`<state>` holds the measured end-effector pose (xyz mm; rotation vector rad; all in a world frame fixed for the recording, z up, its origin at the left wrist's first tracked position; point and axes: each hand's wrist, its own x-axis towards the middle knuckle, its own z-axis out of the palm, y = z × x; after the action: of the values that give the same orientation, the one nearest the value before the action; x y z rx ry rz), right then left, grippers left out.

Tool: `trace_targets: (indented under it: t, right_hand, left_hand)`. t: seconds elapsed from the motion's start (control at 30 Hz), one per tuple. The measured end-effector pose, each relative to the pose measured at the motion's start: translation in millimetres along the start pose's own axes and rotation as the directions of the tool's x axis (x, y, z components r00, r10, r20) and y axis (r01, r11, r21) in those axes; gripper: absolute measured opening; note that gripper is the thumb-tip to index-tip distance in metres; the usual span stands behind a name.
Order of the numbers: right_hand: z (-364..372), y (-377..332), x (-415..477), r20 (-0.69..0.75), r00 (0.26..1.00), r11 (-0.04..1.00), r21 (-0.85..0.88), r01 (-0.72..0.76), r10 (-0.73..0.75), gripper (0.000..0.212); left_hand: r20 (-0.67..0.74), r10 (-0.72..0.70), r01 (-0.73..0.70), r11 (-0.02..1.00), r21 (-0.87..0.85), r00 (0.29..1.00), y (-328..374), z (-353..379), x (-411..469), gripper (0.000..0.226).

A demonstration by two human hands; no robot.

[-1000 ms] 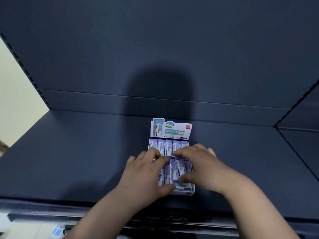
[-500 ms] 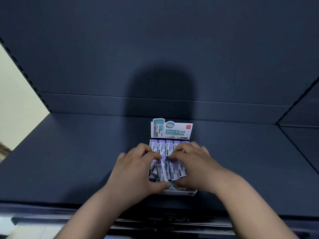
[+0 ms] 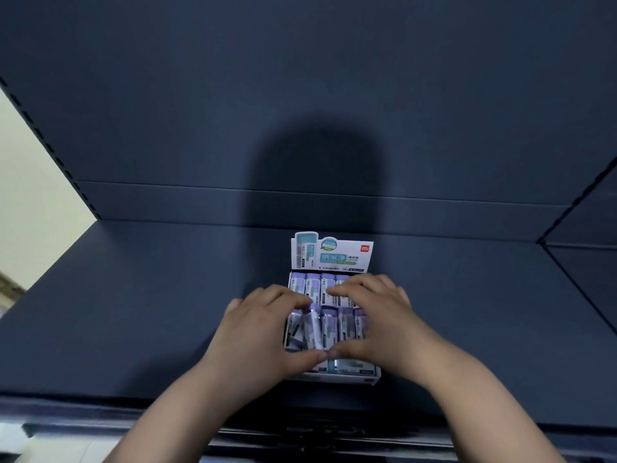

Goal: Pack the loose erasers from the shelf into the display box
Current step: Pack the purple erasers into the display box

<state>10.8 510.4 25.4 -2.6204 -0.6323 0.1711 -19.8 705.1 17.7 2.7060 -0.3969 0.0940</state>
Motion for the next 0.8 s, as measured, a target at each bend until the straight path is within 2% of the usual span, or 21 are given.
trace_targets:
  t: [0.2,0.3,0.43,0.57,0.63,0.73,0.8]
  right_hand:
    - [-0.9,1.8,-8.1,-0.012,0.999,0.996,0.077,0.046,-0.046,0.08]
    - [2.4,5.9,-9.4,-0.01,0.999,0.994,0.101,0.045,-0.044,0.077]
    - [4.0,7.1,-8.7,-0.084,0.996,0.988,0.144,0.051,-0.04,0.065]
    - [4.4,9.1,-8.7,-0.106,0.994,0.982,0.189,0.019,0.001,0.063]
    - [1.3,9.6,-5.9,-0.123,0.992,0.987,0.163,-0.013,0.033,0.062]
    - [-5.7,12.5,1.1,-0.162,0.981,0.994,0.004,-0.106,0.105,0.065]
    - [-5.4,13.9,6.1,-0.163,0.976,0.984,-0.074,-0.159,0.146,0.068]
  left_hand:
    - [-0.016,0.057,-0.057,0.998,0.014,0.998,5.5,3.4,8.3,0.083]
    - [0.029,0.026,-0.023,0.995,-0.102,0.999,6.2,5.8,9.9,0.084]
    - [0.034,-0.001,0.012,0.942,-0.335,0.999,14.8,8.4,11.2,0.065]
    - [0.03,-0.054,0.061,0.908,-0.414,0.998,19.7,6.7,10.5,0.056]
    - [0.016,-0.054,0.057,0.945,-0.322,0.998,15.6,5.6,10.4,0.053]
    - [-0.122,-0.023,0.01,0.995,-0.101,0.992,6.4,5.8,10.7,0.041]
    - [-0.12,-0.077,0.072,0.997,-0.04,0.99,6.9,2.1,9.1,0.028]
